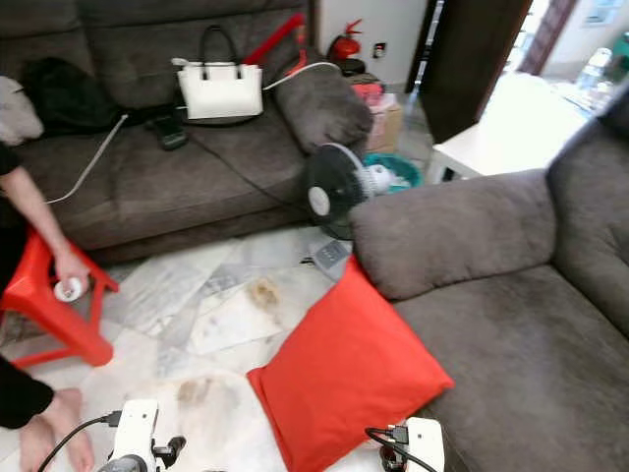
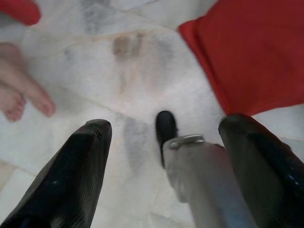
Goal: Move the pillow to the sofa from floor
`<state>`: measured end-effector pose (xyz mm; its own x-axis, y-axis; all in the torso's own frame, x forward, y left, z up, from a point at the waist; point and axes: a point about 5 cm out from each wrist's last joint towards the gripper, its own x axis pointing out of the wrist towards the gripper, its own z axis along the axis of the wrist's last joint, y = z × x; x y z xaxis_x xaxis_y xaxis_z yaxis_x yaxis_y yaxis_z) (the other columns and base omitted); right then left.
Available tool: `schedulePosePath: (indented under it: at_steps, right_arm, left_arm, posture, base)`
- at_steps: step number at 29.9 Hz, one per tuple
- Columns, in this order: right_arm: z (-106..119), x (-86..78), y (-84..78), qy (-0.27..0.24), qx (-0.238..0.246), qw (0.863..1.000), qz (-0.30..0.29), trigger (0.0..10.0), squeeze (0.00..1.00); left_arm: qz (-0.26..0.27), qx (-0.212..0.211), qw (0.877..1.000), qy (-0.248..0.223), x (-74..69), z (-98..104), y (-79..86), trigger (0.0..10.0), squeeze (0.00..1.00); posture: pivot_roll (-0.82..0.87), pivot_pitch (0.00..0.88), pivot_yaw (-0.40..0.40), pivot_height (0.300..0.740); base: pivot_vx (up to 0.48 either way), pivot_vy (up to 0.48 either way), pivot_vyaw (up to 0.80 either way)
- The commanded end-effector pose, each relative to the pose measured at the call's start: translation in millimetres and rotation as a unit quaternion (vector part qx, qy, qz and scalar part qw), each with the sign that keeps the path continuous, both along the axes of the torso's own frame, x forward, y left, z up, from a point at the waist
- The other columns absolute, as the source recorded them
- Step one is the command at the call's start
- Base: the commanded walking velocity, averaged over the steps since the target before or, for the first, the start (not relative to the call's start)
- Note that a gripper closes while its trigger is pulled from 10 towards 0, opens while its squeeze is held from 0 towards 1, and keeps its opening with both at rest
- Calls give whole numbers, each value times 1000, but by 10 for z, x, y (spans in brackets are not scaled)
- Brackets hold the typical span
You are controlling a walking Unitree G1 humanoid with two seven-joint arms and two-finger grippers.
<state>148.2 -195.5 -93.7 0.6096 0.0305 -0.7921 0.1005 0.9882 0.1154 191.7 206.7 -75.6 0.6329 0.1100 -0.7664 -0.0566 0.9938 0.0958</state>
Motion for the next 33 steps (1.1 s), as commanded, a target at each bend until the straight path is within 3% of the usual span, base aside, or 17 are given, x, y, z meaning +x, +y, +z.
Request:
schedulePosePath:
  at_steps: [1,11,20,28,29,30,31,32,33]
  right_arm:
    - [-11,-40,-34,5,-2,1000,-9,10000,0]
    - [-11,-37,-31,6,-2,1000,-8,10000,0]
    - [-12,-42,-36,6,-3,1000,-8,10000,0]
    - [15,-30,-69,-22,-14,999,-30,10000,0]
    - [28,-22,-71,-36,-11,998,-42,10000,0]
    - [28,-22,-71,-36,-11,998,-42,10000,0]
    - [38,-14,-65,-48,-5,998,-51,10000,0]
    - [42,-11,-63,-51,-4,997,-52,10000,0]
    - [70,8,-65,-78,2,994,-70,10000,0]
  left_arm:
    - [-4,1,1000,8,-37,-23,-12,10000,0]
    - [-4,2,1000,8,-33,-20,-7,10000,0]
    - [-2,6,1000,6,-37,-20,-5,10000,0]
    - [-8,55,993,-104,71,121,12,10000,0]
    - [-14,56,987,-148,258,249,-5,10000,0]
    - [-14,56,987,-148,258,249,-5,10000,0]
    - [-27,68,973,-219,623,536,-24,10000,0]
    - [-32,74,968,-239,725,631,-27,10000,0]
    - [-42,79,953,-289,873,818,-44,10000,0]
  posture:
    - [108,58,-32,740]
    - [109,57,-30,740]
    - [107,59,-32,740]
    - [125,62,-33,740]
    - [125,63,-29,740]
    - [125,63,-29,740]
    - [120,62,-24,740]
    - [120,62,-24,740]
    - [122,63,-18,740]
  base:
    - [0,-319,0]
    - [0,-318,0]
    - [0,0,0]
    - [0,0,0]
    - [0,0,0]
    - [0,0,0]
    - [0,0,0]
    - [0,0,0]
    - [0,0,0]
